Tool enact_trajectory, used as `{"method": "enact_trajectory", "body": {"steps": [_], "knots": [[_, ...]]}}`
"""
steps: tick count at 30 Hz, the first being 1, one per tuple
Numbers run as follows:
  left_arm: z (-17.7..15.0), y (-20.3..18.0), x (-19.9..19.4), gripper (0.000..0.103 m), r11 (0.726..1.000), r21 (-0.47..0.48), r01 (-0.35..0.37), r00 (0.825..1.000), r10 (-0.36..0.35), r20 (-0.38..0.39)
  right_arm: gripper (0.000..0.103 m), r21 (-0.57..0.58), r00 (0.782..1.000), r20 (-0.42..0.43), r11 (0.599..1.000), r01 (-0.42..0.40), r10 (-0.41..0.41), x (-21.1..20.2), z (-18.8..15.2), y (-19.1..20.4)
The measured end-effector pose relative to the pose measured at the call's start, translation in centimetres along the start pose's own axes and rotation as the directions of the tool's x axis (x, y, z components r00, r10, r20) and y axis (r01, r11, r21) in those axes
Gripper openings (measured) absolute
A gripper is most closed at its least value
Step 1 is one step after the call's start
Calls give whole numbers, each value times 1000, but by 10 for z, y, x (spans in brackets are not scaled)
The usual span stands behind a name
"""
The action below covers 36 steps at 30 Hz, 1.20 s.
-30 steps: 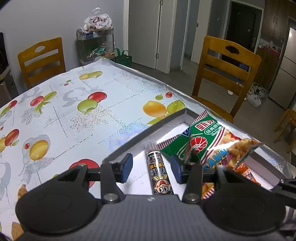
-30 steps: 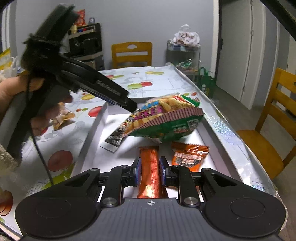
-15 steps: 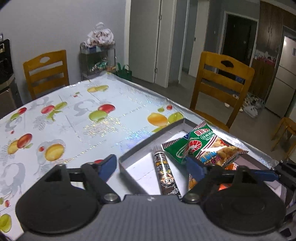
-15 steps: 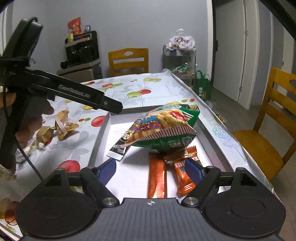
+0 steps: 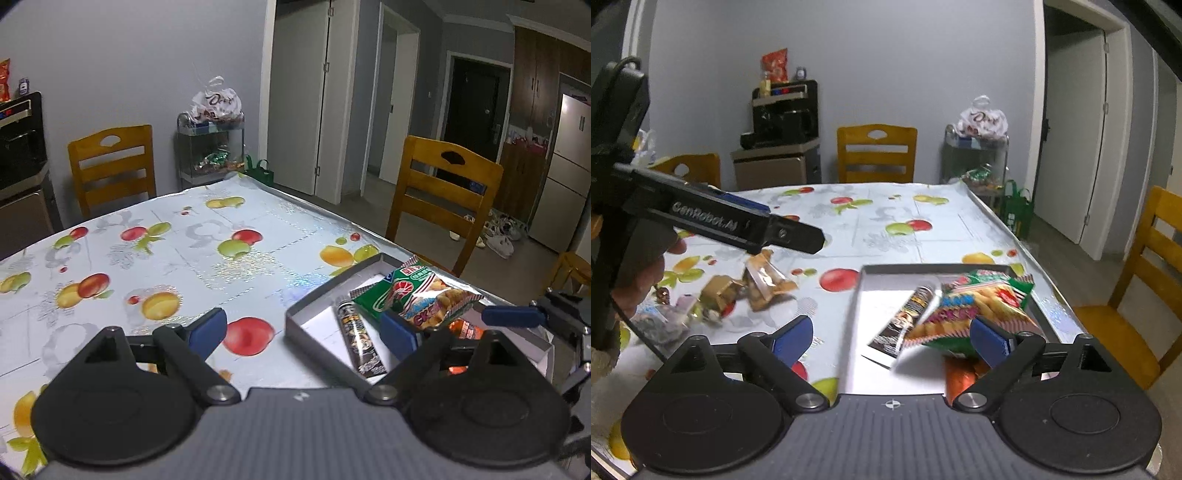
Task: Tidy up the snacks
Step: 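Move both tools back over the remaining snacks on the table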
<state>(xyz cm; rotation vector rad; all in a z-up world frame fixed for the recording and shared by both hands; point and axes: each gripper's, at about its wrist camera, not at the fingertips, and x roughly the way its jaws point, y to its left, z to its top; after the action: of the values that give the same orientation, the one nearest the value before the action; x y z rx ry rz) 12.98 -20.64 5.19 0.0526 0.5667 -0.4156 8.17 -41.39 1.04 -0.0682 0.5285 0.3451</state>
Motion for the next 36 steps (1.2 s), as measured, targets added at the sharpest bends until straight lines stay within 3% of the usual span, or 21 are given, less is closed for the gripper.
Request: {"method": "enact_trajectory", "body": {"steps": [10,21,27,36], "knots": [[-27,33,-36,91,999,-36,-9,1000,10,5,94,-66,999,-13,997,-30,30,9,6,37],[-50,88,-68,91,991,-95,-96,995,98,18,95,-127,998,-25,990,-54,52,16,9,72],[-64,112,-77,91,980,-76,-182,983,184,22,96,-140,998,-26,988,-61,58,16,9,85],[-87,146,-77,91,965,-118,-236,970,241,31,97,-157,996,-37,984,-85,80,25,11,108]]}}
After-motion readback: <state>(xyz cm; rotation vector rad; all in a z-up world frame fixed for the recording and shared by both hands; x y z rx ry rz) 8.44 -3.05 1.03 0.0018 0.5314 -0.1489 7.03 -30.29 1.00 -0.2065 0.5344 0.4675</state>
